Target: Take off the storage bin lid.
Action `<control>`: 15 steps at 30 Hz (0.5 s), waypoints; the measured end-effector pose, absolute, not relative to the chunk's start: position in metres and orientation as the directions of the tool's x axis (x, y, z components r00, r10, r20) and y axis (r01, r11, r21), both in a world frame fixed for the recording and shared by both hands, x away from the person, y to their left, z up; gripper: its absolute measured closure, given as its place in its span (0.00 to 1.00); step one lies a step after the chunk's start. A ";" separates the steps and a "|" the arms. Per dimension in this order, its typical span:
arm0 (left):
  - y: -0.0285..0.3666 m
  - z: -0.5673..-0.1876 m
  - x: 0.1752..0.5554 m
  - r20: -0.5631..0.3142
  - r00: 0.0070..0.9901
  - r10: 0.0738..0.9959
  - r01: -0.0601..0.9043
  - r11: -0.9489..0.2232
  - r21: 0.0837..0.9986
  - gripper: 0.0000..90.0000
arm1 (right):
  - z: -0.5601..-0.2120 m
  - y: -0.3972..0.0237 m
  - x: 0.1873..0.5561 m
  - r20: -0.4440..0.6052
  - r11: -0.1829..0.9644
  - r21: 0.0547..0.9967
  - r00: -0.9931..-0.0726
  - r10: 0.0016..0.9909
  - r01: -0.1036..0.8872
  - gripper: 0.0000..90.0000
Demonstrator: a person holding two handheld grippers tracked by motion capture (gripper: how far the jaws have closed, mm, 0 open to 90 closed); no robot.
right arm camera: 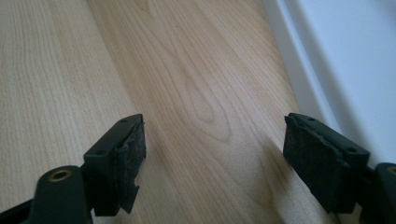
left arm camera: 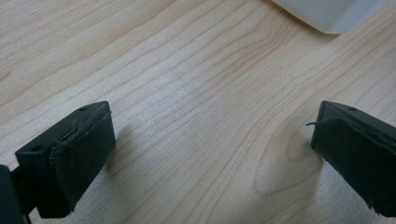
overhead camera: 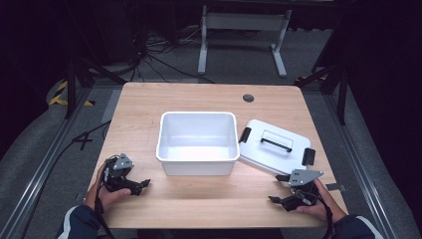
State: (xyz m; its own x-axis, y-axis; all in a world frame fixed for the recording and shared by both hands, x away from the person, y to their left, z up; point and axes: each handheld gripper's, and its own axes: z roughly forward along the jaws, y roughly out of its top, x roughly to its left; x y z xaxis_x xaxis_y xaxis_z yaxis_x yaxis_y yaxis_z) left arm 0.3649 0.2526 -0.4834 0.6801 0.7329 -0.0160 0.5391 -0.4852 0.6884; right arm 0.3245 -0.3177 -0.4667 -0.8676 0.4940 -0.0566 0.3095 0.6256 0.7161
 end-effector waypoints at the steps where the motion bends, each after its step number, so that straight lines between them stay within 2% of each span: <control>1: 0.253 -0.483 0.365 -0.016 0.680 0.733 0.539 -0.485 0.689 0.00 | -0.467 -0.319 0.325 -0.043 0.619 0.719 -0.868 0.495 0.317 0.22; 15: 0.253 -0.483 0.365 -0.008 0.683 0.731 0.534 -0.491 0.688 0.00 | -0.469 -0.320 0.326 -0.035 0.602 0.731 -0.864 0.502 0.321 0.22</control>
